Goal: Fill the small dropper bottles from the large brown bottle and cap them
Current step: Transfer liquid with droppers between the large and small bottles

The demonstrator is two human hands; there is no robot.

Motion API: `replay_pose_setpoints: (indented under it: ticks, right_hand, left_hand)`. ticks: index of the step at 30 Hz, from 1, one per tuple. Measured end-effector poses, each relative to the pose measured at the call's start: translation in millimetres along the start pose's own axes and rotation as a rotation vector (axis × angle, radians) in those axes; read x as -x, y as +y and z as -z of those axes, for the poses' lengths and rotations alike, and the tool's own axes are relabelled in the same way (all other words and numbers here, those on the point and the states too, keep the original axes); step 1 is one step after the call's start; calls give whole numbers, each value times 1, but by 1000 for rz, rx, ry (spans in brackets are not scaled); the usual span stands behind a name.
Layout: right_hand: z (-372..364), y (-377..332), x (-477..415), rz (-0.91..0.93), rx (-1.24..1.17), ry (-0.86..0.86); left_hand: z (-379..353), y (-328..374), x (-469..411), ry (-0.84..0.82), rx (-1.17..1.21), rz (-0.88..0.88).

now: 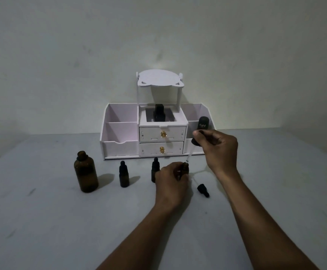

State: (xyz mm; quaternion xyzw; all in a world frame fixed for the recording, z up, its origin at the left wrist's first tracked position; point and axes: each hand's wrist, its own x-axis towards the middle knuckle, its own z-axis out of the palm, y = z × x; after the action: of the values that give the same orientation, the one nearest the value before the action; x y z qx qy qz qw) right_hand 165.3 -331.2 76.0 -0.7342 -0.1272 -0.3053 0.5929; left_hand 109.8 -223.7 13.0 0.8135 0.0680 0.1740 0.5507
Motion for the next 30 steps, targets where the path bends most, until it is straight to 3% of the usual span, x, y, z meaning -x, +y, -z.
replay_pose_setpoints:
  ticks: [20,30]
  right_hand:
    - [-4,1,9,79,42,4]
    - [14,-20,7,116,-101,148]
  left_hand:
    - [-1,-3,-1,-11,30,30]
    - [12,2,9,55,56,-15]
